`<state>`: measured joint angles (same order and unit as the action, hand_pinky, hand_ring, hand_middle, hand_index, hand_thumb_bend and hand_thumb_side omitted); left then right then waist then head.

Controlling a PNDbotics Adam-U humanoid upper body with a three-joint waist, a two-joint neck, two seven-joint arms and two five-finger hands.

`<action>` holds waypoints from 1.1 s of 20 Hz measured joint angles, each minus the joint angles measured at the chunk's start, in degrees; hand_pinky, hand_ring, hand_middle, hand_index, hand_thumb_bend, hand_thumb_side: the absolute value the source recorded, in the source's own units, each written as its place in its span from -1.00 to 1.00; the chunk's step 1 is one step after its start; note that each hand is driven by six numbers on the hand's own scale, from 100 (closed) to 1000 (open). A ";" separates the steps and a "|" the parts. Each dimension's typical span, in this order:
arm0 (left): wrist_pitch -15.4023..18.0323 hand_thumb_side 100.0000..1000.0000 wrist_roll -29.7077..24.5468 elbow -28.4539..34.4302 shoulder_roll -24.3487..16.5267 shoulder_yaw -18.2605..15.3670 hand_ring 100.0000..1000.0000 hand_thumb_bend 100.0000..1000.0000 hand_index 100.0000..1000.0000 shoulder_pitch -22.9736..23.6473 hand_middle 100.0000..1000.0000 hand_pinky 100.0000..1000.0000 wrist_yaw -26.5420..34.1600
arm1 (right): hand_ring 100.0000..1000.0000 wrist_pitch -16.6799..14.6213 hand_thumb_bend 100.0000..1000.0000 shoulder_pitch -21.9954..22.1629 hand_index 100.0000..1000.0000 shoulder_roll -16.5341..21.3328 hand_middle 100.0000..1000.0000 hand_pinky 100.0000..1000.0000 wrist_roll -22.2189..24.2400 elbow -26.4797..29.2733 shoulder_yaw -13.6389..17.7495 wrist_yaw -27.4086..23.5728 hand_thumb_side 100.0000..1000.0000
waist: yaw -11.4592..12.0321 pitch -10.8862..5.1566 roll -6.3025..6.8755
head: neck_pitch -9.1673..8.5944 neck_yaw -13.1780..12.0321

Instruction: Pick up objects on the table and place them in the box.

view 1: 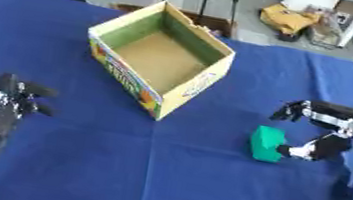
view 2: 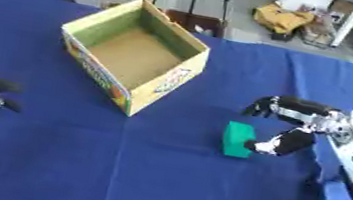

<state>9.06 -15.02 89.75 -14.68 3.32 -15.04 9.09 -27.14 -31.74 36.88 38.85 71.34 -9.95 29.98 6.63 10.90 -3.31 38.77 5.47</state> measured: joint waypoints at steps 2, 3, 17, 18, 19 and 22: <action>0.00 1.00 0.00 0.00 0.00 0.00 0.55 -0.31 0.21 0.00 0.12 0.13 0.00 | 0.64 0.07 -0.41 0.00 0.74 -0.27 0.55 0.53 0.07 -0.17 -0.05 0.17 0.03 | 0.00 0.00 0.00 | 0.00 0.01; 0.00 1.00 0.00 0.00 0.00 0.00 0.55 -0.31 0.21 0.00 0.12 0.13 0.00 | 0.64 0.09 -0.42 0.00 0.74 -0.33 0.55 0.53 0.09 -0.32 -0.13 0.20 0.03 | 0.00 0.00 0.00 | 0.00 0.01; 0.00 1.00 0.00 0.00 0.01 0.00 0.54 -0.32 0.21 0.00 0.11 0.13 0.00 | 0.63 0.57 -0.46 -0.03 0.74 -1.38 0.54 0.53 0.57 -1.57 -0.70 0.96 0.06 | 0.07 0.04 0.31 | 0.00 0.22; 0.00 1.00 0.00 0.00 0.01 0.00 0.54 -0.32 0.21 0.00 0.11 0.13 0.00 | 0.63 0.59 -0.46 -0.03 0.74 -1.40 0.54 0.53 0.59 -1.73 -0.70 1.07 0.06 | 0.07 0.05 0.33 | 0.00 0.23; 0.01 1.00 -0.01 0.00 0.01 0.00 0.54 -0.32 0.21 0.00 0.11 0.13 0.00 | 0.63 0.60 -0.46 -0.03 0.73 -1.45 0.54 0.53 0.60 -1.76 -0.70 1.13 0.06 | 0.07 0.06 0.34 | 0.00 0.24; 0.01 1.00 -0.01 0.00 0.01 0.00 0.54 -0.32 0.21 0.00 0.11 0.13 0.00 | 0.63 0.63 -0.47 -0.05 0.73 -1.84 0.54 0.53 0.63 -2.06 -0.71 1.19 0.06 | 0.07 0.06 0.33 | 0.00 0.26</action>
<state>9.07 -15.03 89.75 -14.67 3.32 -15.04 9.09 -26.51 -31.79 35.04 39.48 69.28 -10.66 31.17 6.71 10.96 -2.98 38.77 5.73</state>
